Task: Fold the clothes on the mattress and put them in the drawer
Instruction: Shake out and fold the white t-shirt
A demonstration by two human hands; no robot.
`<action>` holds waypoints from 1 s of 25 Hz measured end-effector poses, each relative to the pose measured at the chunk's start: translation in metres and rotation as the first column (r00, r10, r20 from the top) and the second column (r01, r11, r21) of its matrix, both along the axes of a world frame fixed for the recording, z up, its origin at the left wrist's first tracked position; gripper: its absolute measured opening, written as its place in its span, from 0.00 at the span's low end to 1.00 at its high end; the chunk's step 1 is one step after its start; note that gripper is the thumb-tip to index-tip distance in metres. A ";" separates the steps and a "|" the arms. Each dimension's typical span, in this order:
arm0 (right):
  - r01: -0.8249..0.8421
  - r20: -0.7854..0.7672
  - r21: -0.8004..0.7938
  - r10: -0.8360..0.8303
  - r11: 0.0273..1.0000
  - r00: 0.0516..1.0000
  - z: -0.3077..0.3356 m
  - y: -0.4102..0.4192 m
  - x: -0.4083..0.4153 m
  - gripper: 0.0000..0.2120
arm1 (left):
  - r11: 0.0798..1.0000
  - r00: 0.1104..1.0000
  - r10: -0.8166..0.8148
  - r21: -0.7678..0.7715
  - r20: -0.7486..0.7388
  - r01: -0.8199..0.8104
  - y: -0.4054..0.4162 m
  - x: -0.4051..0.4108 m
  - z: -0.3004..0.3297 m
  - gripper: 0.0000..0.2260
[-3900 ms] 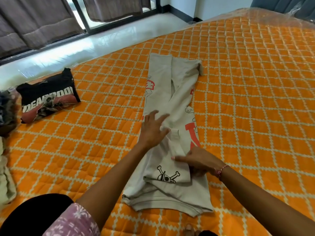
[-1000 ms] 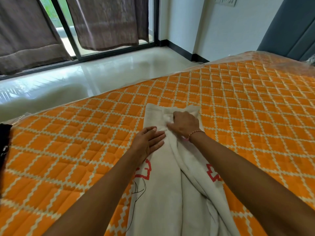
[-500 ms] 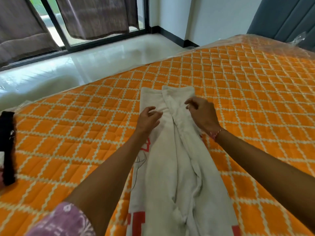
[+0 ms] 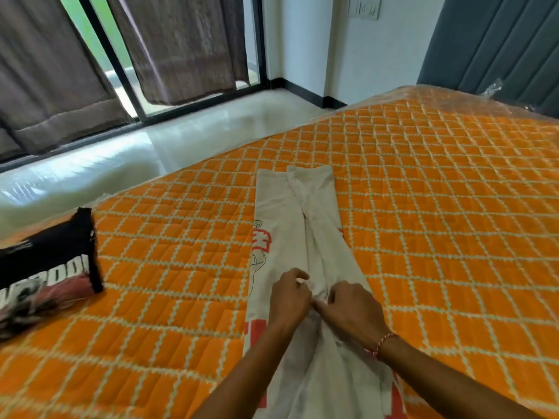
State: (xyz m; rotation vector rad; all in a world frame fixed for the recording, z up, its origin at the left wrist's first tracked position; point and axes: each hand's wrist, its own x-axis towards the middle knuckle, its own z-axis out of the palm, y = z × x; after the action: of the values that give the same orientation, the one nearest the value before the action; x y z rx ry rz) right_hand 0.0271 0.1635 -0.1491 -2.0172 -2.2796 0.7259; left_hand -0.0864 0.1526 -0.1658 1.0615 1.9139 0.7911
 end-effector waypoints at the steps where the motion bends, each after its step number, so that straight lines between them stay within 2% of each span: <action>1: -0.022 0.016 0.010 0.022 1.000 1.000 0.001 -0.001 -0.002 0.16 | 0.999 1.000 0.027 0.016 0.014 -0.027 -0.008 -0.001 0.005 0.11; 3: -0.050 -0.010 0.051 0.051 0.997 0.999 0.008 -0.005 -0.006 0.11 | 0.999 0.999 0.006 0.047 0.036 -0.008 -0.030 0.000 0.015 0.09; 5: -0.090 -0.113 0.102 0.101 0.991 0.988 0.016 -0.012 -0.008 0.13 | 0.998 0.984 0.026 0.055 0.176 -0.036 -0.055 0.002 0.026 0.07; 6: -0.131 -0.184 0.115 0.150 0.985 0.971 0.020 -0.016 -0.010 0.13 | 0.996 0.946 0.071 0.025 0.317 -0.083 -0.065 0.004 0.032 0.08; 8: -0.220 -0.343 0.124 0.250 0.968 0.906 0.024 -0.023 -0.012 0.11 | 0.978 0.764 0.208 -0.117 0.611 -0.172 -0.080 0.003 0.033 0.13; 9: -0.257 -0.395 0.141 0.293 0.956 0.871 0.023 -0.023 -0.011 0.09 | 0.969 0.694 0.245 -0.166 0.677 -0.180 -0.088 0.002 0.029 0.15; 10: -0.295 -0.412 0.144 0.328 0.945 0.850 0.022 -0.021 -0.010 0.07 | 0.973 0.696 0.230 -0.171 0.681 -0.153 -0.094 0.001 0.024 0.15; 11: -0.335 -0.405 0.109 0.350 0.936 0.845 0.023 -0.020 -0.009 0.05 | 0.983 0.753 0.173 -0.152 0.635 -0.099 -0.100 -0.001 0.019 0.14; 13: -0.351 -0.381 0.039 0.338 0.936 0.860 0.021 -0.022 -0.004 0.09 | 0.995 0.926 -0.007 -0.090 0.378 0.045 -0.108 -0.004 0.009 0.09; 14: -0.305 -0.377 0.055 0.303 0.951 0.875 0.018 -0.028 0.001 0.10 | 0.995 0.960 -0.051 -0.066 0.275 0.072 -0.111 -0.004 0.006 0.08; 16: -0.155 -0.357 0.194 0.217 0.969 0.909 0.016 -0.046 0.013 0.09 | 1.000 0.979 -0.013 -0.009 0.203 0.015 -0.113 -0.002 0.012 0.08; 18: -0.074 -0.328 0.329 0.188 0.941 0.926 0.015 -0.074 0.026 0.08 | 0.998 0.962 0.002 0.056 0.271 -0.018 -0.119 0.003 0.022 0.07; 20: -0.074 -0.277 0.417 0.204 0.906 0.939 0.010 -0.103 0.038 0.11 | 0.999 0.932 -0.010 -0.041 0.362 0.027 -0.125 0.007 0.024 0.06; 21: -0.098 -0.229 0.464 0.226 0.881 0.947 0.004 -0.115 0.043 0.14 | 0.991 0.950 -0.042 -0.110 0.308 0.080 -0.126 0.006 0.022 0.08; 23: -0.130 -0.178 0.493 0.246 0.860 0.953 -0.004 -0.136 0.050 0.20 | 0.949 0.975 -0.213 -0.226 0.064 0.222 -0.124 -0.002 0.027 0.09; 24: -0.131 -0.187 0.480 0.246 0.867 0.951 -0.007 -0.143 0.053 0.22 | 0.935 0.966 -0.257 -0.251 0.008 0.251 -0.124 -0.004 0.031 0.11; 25: -0.150 -0.180 0.469 0.261 0.870 0.948 -0.008 -0.149 0.055 0.24 | 0.940 0.968 -0.249 -0.235 0.024 0.248 -0.126 -0.006 0.033 0.13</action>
State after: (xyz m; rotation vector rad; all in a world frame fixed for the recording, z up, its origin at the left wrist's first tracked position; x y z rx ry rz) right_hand 0.0824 0.0148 -0.1576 -1.4164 -2.2737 0.3653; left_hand -0.0920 0.0271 -0.1328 1.1279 1.7818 0.4063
